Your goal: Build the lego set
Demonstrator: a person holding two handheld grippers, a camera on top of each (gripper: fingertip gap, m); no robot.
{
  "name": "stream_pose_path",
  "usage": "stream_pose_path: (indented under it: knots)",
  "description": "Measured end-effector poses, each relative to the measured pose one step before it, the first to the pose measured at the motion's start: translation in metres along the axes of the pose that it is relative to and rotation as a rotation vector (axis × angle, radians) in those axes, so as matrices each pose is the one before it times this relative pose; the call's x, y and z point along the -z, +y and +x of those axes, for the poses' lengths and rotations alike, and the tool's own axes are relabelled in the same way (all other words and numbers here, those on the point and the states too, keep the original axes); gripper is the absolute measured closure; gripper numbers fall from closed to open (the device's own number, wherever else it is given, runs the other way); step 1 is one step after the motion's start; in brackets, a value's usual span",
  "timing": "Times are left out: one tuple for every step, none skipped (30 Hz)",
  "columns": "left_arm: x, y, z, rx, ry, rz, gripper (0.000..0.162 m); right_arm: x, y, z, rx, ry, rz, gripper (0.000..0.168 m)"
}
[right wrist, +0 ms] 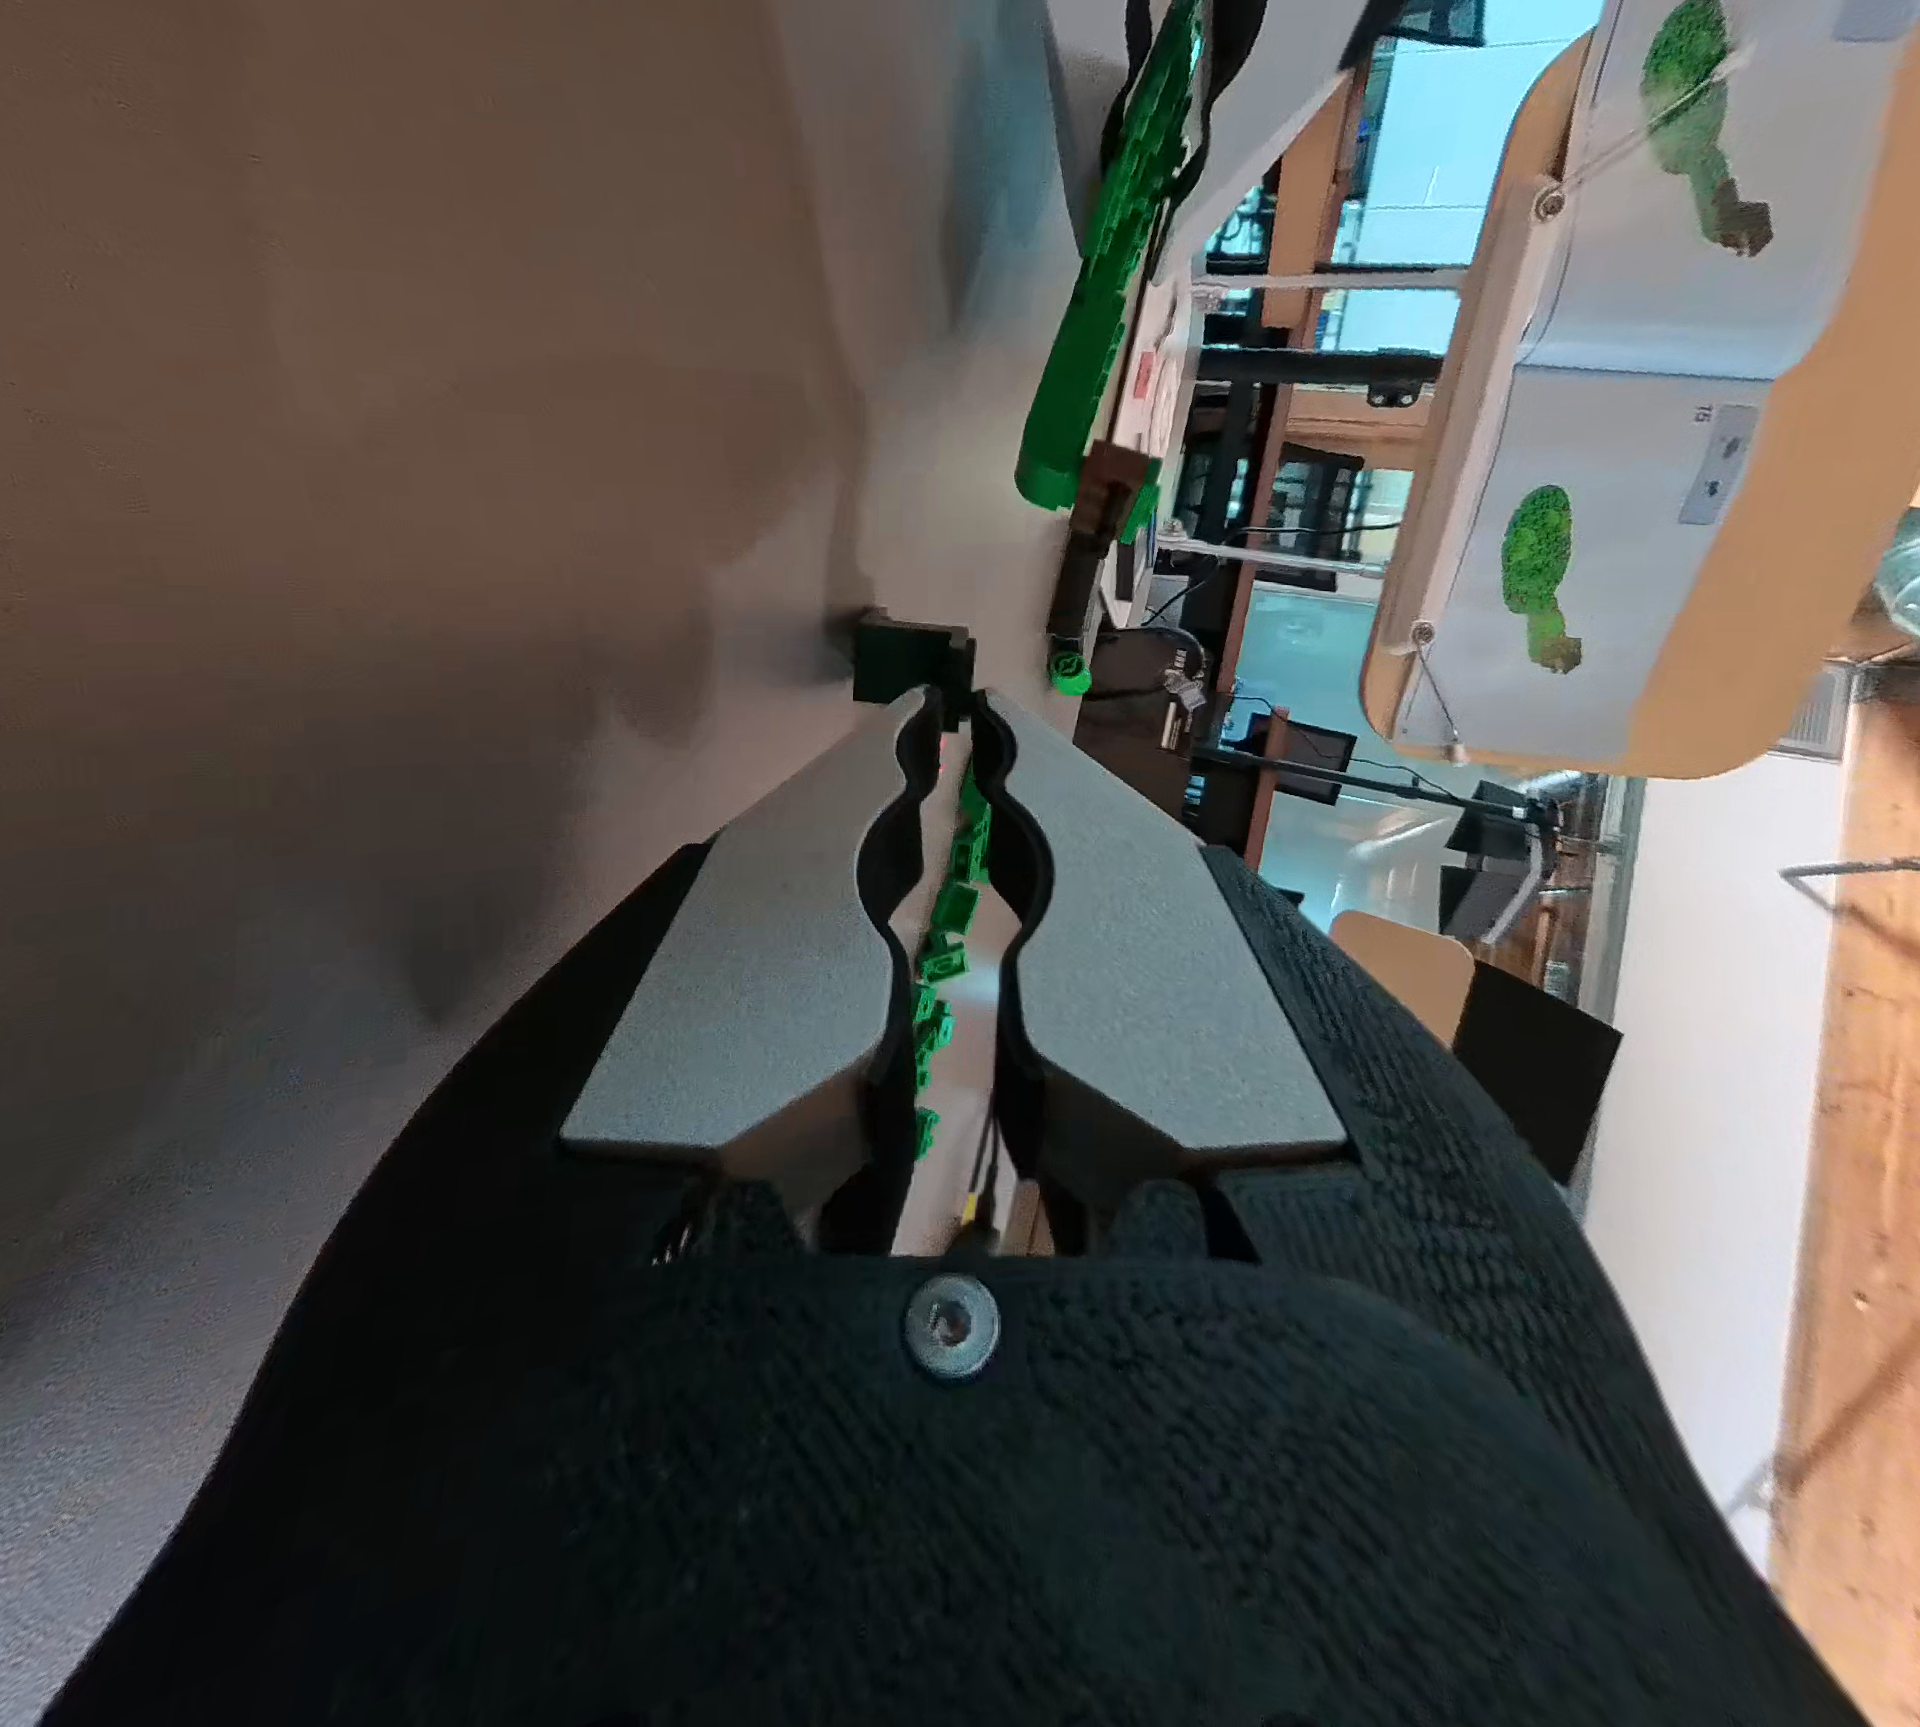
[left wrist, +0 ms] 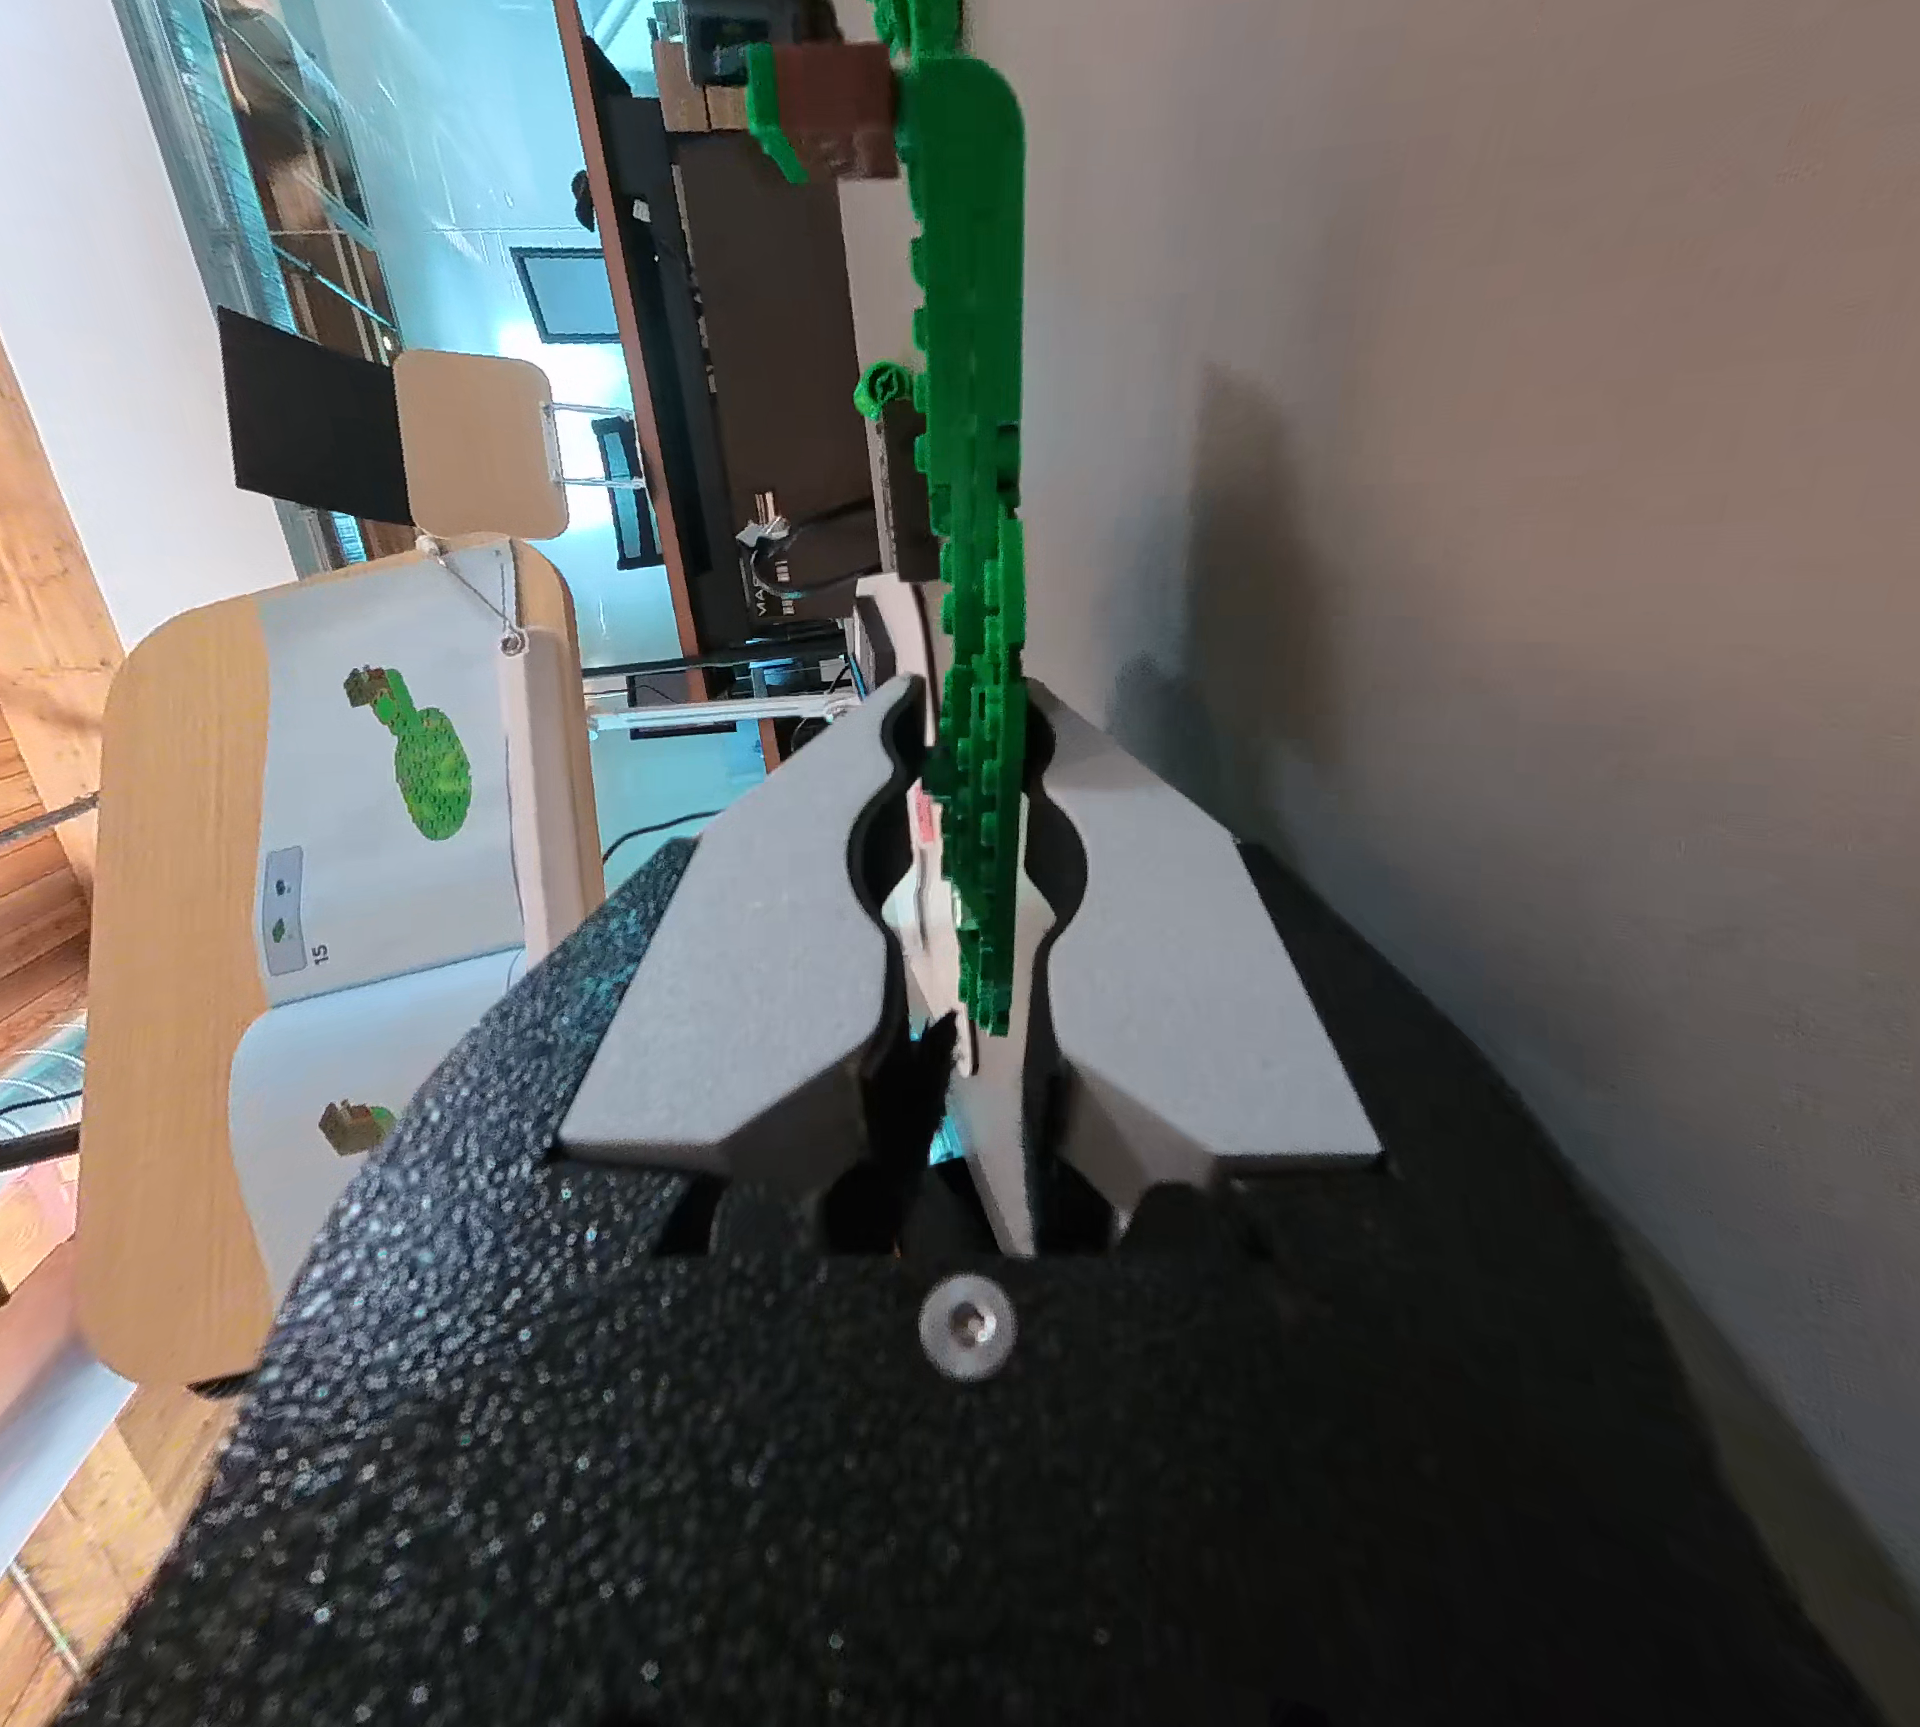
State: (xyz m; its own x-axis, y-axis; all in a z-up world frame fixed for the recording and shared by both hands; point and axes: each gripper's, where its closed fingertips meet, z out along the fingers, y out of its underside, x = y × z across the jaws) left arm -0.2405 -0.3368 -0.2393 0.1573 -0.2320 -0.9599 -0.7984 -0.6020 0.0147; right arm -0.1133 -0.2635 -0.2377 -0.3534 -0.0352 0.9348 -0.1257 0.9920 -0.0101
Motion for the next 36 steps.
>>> stream_pose_path:
  knots:
    - [-0.00015,-0.00087,0.00089,-0.0015,0.0041,0.0025,0.149,-0.00023,0.00197,-0.00068,0.0037,0.0008,-0.0045,0.164]
    - [-0.00015,-0.00046,0.00062,0.0,0.0039,0.0013,0.149,0.00007,0.0015,-0.00063,-0.0032,-0.0017,-0.0028,0.164]
    - [-0.00014,-0.00008,0.00037,-0.0002,0.0015,0.0001,0.149,0.00017,0.00168,-0.00079,-0.0087,-0.0047,-0.0039,0.164]
    - [-0.00011,0.00027,0.00002,-0.0003,0.0007,-0.0012,0.149,0.00006,0.00238,-0.00133,-0.0142,-0.01,-0.0079,0.162]
    - [-0.00012,0.00043,0.00018,0.0006,0.0015,-0.0018,0.149,0.00004,0.00272,-0.00212,-0.0214,-0.0166,-0.0098,0.159]
    - [-0.00011,0.0004,0.0003,0.0018,0.0025,-0.0016,0.149,0.00016,0.00257,-0.00256,-0.0297,-0.0205,-0.0066,0.157]
    - [-0.00007,0.00025,0.00042,0.0015,0.0024,-0.0007,0.149,0.00028,0.00224,-0.00281,-0.037,-0.0227,-0.0024,0.154]
    - [-0.00017,0.0,0.00024,0.0002,0.0012,0.0001,0.149,0.0006,0.00247,-0.00215,-0.0404,-0.021,-0.0018,0.151]
    - [-0.0001,-0.00009,0.00038,-0.0008,0.0017,0.0006,0.149,0.00096,0.00324,-0.00075,-0.0404,-0.0148,-0.0044,0.15]
    - [-0.00011,-0.00015,0.00056,-0.0011,0.0025,0.0001,0.149,0.00154,0.00377,0.00047,-0.0405,-0.0098,-0.0056,0.149]
    - [-0.00024,-0.00006,0.00059,-0.0018,0.0027,-0.0005,0.149,0.0019,0.004,0.00109,-0.0435,-0.0081,-0.0051,0.148]
    - [-0.00025,0.00005,0.00054,-0.0009,0.0028,-0.0007,0.149,0.00213,0.00425,0.00137,-0.0508,-0.0086,-0.0042,0.148]
    - [-0.00017,0.00007,0.00043,-0.0003,0.0022,-0.0004,0.149,0.00207,0.00395,0.0007,-0.0656,-0.016,-0.0015,0.147]
    - [-0.00008,0.0001,0.00013,0.0004,0.0002,-0.0002,0.148,0.00149,0.00337,-0.00044,-0.0933,-0.0298,0.0024,0.147]
    - [-0.00002,-0.00002,-0.00006,0.0008,0.0,-0.0003,0.148,0.00075,0.00157,-0.00206,-0.127,-0.0482,0.0114,0.145]
    - [-0.00004,-0.00012,0.00004,-0.0012,0.0003,-0.0002,0.148,0.00026,-0.00229,-0.00328,-0.1476,-0.062,0.0309,0.141]
    - [0.00003,-0.00032,-0.00016,-0.0033,-0.001,0.0001,0.149,0.00022,-0.00633,-0.003,-0.1449,-0.0592,0.0495,0.137]
    - [0.00013,-0.00065,-0.00017,-0.0042,-0.0017,0.0007,0.149,-0.00013,-0.00848,-0.00123,-0.1264,-0.0397,0.0537,0.133]
    - [0.00007,-0.00071,0.00003,-0.0044,-0.0008,0.0011,0.149,-0.00077,-0.00849,0.00054,-0.103,-0.0171,0.0425,0.13]
    - [0.00008,-0.00086,-0.00015,-0.0048,-0.0011,0.0012,0.148,-0.00153,-0.00669,0.00021,-0.0769,-0.0066,0.024,0.126]
    - [0.00012,-0.00076,-0.00014,-0.0041,-0.0017,0.0019,0.148,-0.0021,-0.00359,0.00052,-0.0599,0.0045,0.0032,0.125]
    - [0.00016,-0.00063,-0.00007,-0.0029,-0.0012,0.002,0.148,-0.00249,-0.00099,0.00051,-0.0512,0.0083,-0.0106,0.124]
    - [0.00014,-0.00044,0.0,-0.0018,-0.0002,0.0008,0.149,-0.00274,-0.00027,-0.00161,-0.0418,-0.0019,-0.0081,0.123]
    - [-0.00004,-0.00027,0.00004,-0.0023,0.0001,0.0003,0.149,-0.00281,-0.00007,-0.00174,-0.0375,-0.0009,-0.0021,0.123]
    - [0.00011,-0.00032,-0.00012,-0.0022,-0.0008,0.0005,0.149,-0.00271,0.00011,-0.00175,-0.0286,-0.0023,0.0,0.122]
    - [0.00014,-0.00049,-0.00004,-0.001,-0.0002,0.0012,0.149,-0.00236,0.00071,-0.00119,-0.0186,-0.0003,-0.0027,0.122]
    - [0.00005,-0.00073,0.00015,-0.0011,0.0006,0.0019,0.149,-0.00214,0.00112,0.00142,-0.0123,0.0156,-0.0066,0.123]
    - [0.00007,-0.00082,0.00003,-0.0032,0.0,0.0019,0.149,-0.00174,0.00113,0.0028,-0.0047,0.0232,-0.008,0.123]
    - [-0.00009,-0.00088,0.00014,-0.004,-0.0006,0.0018,0.149,-0.0015,0.00123,0.0033,-0.001,0.0272,-0.009,0.124]
    - [-0.00003,-0.00097,0.00024,-0.0039,0.0015,0.0015,0.149,-0.00124,0.00119,0.00306,0.0024,0.0249,-0.0084,0.126]
    - [0.00001,-0.00086,0.00033,-0.004,0.0007,0.0011,0.149,-0.00103,0.00085,0.00136,0.0036,0.0129,-0.0072,0.128]
    - [0.00022,-0.00059,0.00026,-0.0039,0.0003,0.001,0.149,-0.00086,0.00101,0.00043,-0.0022,0.0059,-0.0078,0.131]
    - [0.00007,-0.00066,0.00018,-0.0022,-0.0001,0.0017,0.149,-0.00098,0.001,-0.00022,-0.0067,-0.0007,-0.0088,0.133]
    - [-0.00015,-0.00083,-0.0002,0.0008,-0.0025,0.0027,0.149,-0.00111,0.00105,-0.00057,-0.0084,-0.0037,-0.0079,0.134]
    - [-0.00041,-0.00099,0.0004,0.0006,0.0003,0.0029,0.149,-0.00089,0.00058,-0.00018,-0.0057,-0.0013,-0.0038,0.136]
    - [-0.00038,-0.00143,0.00104,-0.0034,0.0031,0.0036,0.149,-0.00083,0.00039,-0.00027,0.0,-0.0019,-0.0013,0.138]
